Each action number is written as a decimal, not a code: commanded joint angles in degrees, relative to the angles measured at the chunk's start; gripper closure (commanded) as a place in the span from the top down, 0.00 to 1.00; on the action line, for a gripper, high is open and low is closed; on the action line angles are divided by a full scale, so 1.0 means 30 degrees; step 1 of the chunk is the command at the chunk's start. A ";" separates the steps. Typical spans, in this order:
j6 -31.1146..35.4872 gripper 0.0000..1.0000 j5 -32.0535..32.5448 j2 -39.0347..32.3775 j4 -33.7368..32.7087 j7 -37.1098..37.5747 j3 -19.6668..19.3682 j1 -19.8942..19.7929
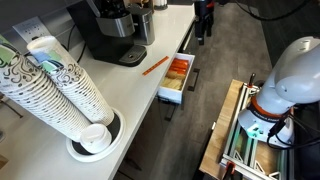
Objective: Put the orange object in the open drawer to the right
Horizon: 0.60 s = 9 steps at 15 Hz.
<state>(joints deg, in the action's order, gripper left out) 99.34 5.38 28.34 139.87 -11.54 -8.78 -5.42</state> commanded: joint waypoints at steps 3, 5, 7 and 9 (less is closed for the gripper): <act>0.3813 1.00 -0.1830 -0.1729 0.0921 -0.2477 0.1414 0.2832; 0.3435 1.00 -0.1490 -0.1475 0.0747 -0.1899 0.1587 0.2574; 0.4059 1.00 -0.1529 -0.2001 0.0753 -0.2148 0.2009 0.3113; 0.4140 1.00 -0.1530 -0.2122 0.0751 -0.2316 0.2038 0.3185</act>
<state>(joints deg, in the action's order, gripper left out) 111.85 0.93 21.99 142.19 -18.39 -3.04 4.51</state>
